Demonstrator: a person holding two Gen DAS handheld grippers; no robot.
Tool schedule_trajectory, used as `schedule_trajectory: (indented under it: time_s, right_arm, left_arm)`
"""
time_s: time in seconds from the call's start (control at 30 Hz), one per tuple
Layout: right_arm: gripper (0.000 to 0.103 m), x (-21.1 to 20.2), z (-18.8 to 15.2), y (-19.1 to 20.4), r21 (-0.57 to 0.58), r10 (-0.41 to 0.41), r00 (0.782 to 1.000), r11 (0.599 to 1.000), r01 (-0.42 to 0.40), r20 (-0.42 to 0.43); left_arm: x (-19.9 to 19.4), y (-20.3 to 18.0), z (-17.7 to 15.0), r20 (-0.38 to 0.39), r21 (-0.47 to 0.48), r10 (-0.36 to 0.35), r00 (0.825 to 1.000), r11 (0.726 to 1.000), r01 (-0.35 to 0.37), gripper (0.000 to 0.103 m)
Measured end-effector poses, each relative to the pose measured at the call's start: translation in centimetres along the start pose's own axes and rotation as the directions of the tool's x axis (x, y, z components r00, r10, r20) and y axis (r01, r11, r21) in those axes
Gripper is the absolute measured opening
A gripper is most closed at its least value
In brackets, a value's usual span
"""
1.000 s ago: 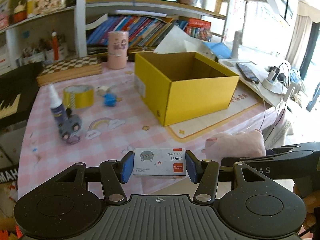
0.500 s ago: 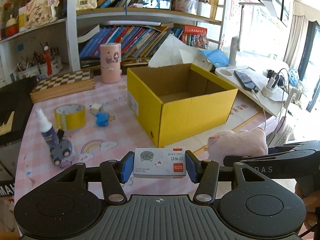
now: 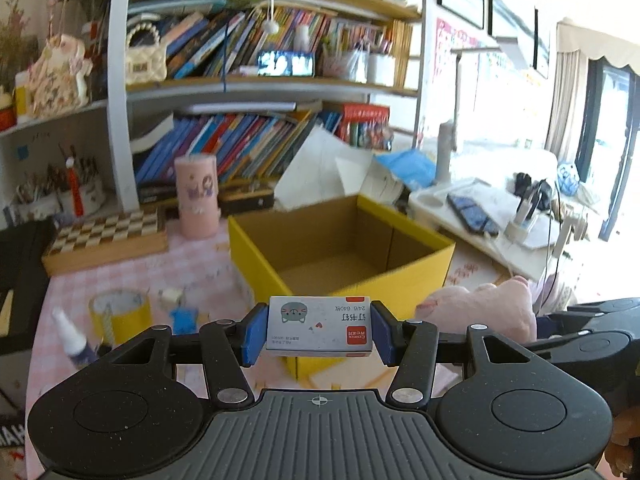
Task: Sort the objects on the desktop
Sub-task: 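Carry the white box in the left tool while the right tool carries the plush to the yellow box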
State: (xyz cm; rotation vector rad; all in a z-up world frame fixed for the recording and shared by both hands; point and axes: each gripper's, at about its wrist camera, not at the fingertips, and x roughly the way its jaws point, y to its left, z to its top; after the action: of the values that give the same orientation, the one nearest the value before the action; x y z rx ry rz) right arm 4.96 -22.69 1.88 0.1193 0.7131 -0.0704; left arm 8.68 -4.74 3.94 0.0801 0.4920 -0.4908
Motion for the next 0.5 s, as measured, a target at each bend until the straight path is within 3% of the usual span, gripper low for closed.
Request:
schedule_trajectory:
  time_s: [0.5]
  right_arm:
    - [0.061,0.0,7.0,-2.9,-0.022,0.017,0.989,1.000,-0.014,0.147]
  left_arm:
    - [3.0,-1.3,4.0,0.100,0.019,0.031,0.995,0.999,-0.033,0.053]
